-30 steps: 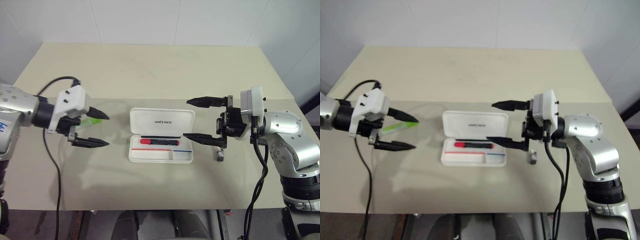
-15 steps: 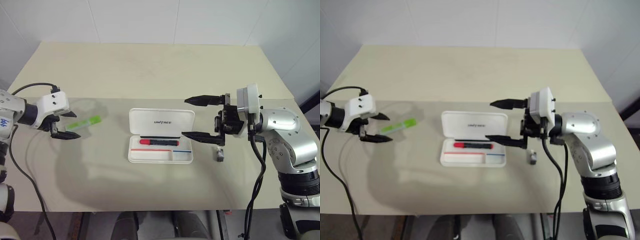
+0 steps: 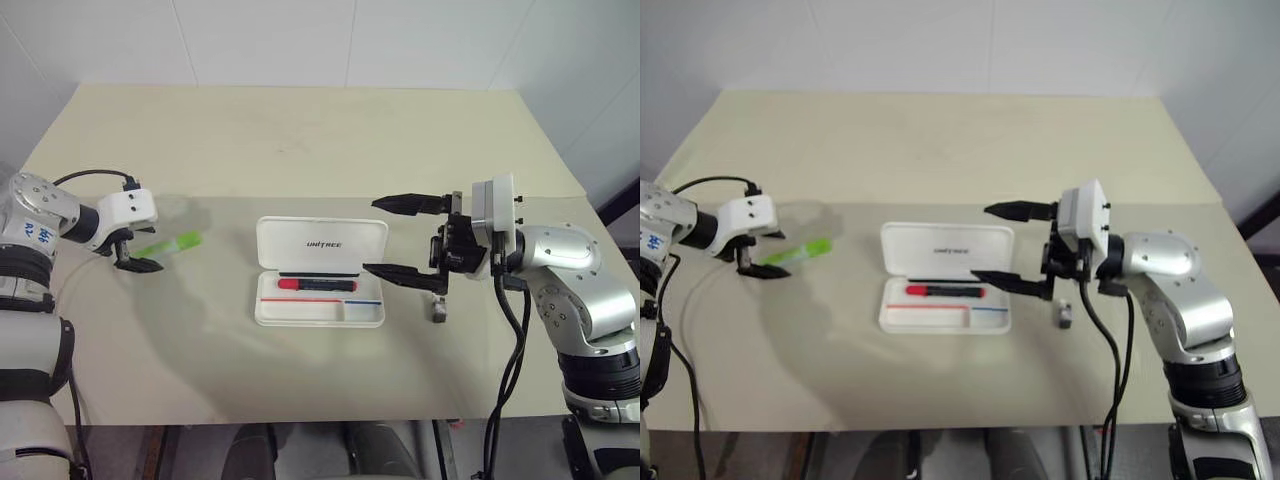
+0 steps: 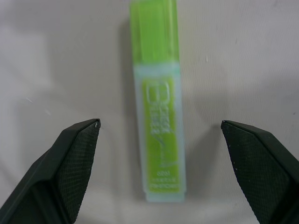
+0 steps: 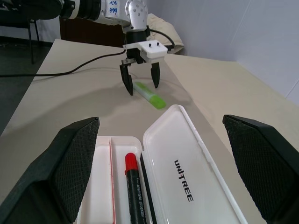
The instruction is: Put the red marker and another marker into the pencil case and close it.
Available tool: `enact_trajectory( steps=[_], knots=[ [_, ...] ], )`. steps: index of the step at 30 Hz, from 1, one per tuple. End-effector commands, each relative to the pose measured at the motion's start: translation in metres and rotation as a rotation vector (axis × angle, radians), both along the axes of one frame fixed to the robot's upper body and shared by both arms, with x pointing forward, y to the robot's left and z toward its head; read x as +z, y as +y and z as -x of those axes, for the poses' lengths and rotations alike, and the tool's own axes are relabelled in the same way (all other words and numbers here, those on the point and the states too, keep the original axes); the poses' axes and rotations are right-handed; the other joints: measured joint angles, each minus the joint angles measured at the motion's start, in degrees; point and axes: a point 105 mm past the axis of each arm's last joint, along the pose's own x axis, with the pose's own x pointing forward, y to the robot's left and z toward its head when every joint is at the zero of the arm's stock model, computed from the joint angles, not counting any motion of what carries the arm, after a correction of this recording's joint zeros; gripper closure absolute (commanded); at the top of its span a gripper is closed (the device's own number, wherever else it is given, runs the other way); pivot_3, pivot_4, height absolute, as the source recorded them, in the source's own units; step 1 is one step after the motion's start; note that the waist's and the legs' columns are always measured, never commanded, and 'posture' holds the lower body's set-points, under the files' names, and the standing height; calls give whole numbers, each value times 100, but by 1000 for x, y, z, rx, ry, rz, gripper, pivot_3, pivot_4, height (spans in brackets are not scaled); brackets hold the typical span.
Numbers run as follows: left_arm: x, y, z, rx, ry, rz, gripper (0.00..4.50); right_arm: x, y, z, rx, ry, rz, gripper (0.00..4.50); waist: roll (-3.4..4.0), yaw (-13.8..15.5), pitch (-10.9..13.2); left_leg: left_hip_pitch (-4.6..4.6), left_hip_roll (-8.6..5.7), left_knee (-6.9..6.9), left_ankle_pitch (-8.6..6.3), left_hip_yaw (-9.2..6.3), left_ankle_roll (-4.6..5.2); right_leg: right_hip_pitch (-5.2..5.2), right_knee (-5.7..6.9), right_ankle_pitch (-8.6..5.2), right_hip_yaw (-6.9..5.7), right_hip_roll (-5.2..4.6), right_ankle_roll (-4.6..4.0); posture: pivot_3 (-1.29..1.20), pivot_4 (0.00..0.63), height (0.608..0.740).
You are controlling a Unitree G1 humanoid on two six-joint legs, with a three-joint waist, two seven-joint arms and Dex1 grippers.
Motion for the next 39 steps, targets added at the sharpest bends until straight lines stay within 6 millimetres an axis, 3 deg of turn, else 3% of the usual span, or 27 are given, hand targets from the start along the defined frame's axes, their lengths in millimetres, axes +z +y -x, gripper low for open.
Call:
enact_trajectory(
  steps=[1,6,7,9,16,18,23,32,36,39],
  knots=[
    [1,9,0,15,-8,-64,82,12,-2,5,-12,-61,-14,0,0,4,0,0,0,2,0,0,0,1,2,0,0,0,1,0,150,740],
    [-1,8,-3,45,-10,-46,82,13,-2,6,-22,-66,-19,0,0,-2,0,9,0,8,0,0,0,4,17,2,1,2,2,0,150,740],
    [-1,8,-3,51,-5,-32,259,14,-2,6,-25,-68,-20,0,0,1,0,11,-1,8,1,0,1,5,19,2,1,2,2,0,150,740],
    [-2,7,-4,69,-8,-9,677,14,-3,6,-31,-71,-19,0,1,6,-1,13,-1,8,1,-1,1,8,20,2,1,2,2,0,150,740],
    [-6,7,-4,84,-6,15,2983,16,-5,7,-47,-76,-14,0,1,7,-1,15,-2,13,6,-2,4,12,23,10,1,2,5,0,150,740],
    [-8,6,-4,82,-1,19,3446,15,-6,7,-47,-73,-12,0,1,7,-1,14,-2,12,6,-2,4,12,21,10,1,2,5,0,150,740],
    [-7,8,-2,66,-5,4,3446,13,-7,7,-42,-65,-1,0,1,9,-1,14,-2,9,6,-3,4,11,20,10,1,2,5,0,150,740],
    [32,9,16,-90,-8,10,3446,8,-16,10,-38,-35,22,0,-3,1,1,-1,0,1,0,-1,-1,0,6,6,0,1,3,0,150,740],
    [52,-5,28,-197,1,59,3446,11,-19,11,-32,-53,12,0,-3,7,1,-4,1,-1,-1,-1,-1,-1,2,3,-1,-1,3,0,150,740],
    [54,-22,38,-274,35,102,3446,7,-20,17,-5,-29,35,0,-2,5,1,-3,1,3,-1,0,-1,2,5,3,-2,-5,3,0,150,740]
  ],
)
